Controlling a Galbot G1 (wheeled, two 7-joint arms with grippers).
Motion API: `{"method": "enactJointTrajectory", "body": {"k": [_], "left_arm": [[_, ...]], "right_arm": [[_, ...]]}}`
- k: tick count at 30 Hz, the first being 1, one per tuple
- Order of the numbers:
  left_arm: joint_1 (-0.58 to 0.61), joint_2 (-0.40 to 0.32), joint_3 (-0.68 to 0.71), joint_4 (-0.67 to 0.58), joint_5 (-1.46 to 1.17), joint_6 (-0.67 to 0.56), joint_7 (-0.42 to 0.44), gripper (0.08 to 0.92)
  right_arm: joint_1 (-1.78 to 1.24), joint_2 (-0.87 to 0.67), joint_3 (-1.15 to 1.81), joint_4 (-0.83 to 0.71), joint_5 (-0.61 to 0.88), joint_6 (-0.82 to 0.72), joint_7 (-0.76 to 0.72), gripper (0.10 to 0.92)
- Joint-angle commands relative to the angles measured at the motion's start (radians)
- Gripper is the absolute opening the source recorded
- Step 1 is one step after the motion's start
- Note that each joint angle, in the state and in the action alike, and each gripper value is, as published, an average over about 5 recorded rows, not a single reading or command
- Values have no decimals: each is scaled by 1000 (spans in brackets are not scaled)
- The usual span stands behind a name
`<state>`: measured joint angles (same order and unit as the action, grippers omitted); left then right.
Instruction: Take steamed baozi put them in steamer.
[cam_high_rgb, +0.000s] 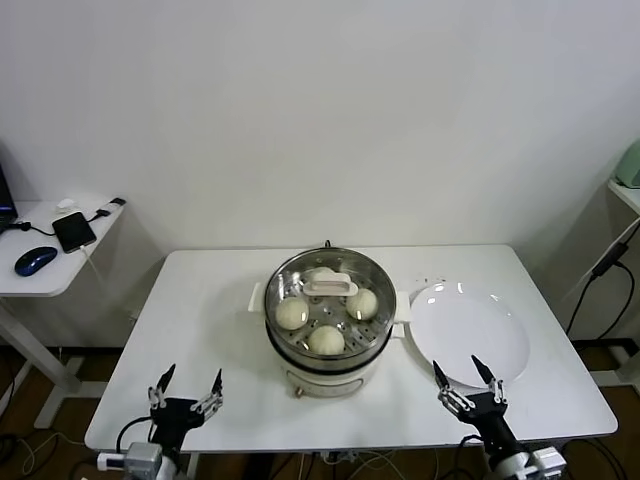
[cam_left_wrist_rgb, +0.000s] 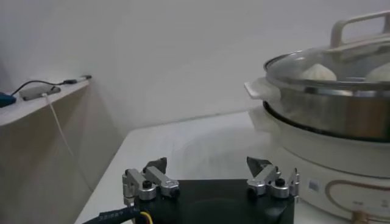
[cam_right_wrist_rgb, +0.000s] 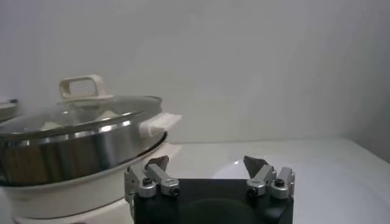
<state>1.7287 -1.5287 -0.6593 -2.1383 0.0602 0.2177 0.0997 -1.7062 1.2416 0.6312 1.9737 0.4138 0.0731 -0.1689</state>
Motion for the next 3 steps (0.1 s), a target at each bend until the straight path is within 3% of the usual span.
{"method": "enactJointTrajectory", "body": {"k": [1,3], "left_arm": [[55,5,-9,-36,-43,8,0,823],[57,4,-9,-40,-43,8,0,823]], "right_arm": [[-48,-36,12,34,-5,0,1,823],[-53,-45,18,37,-3,-2,3,823]]}}
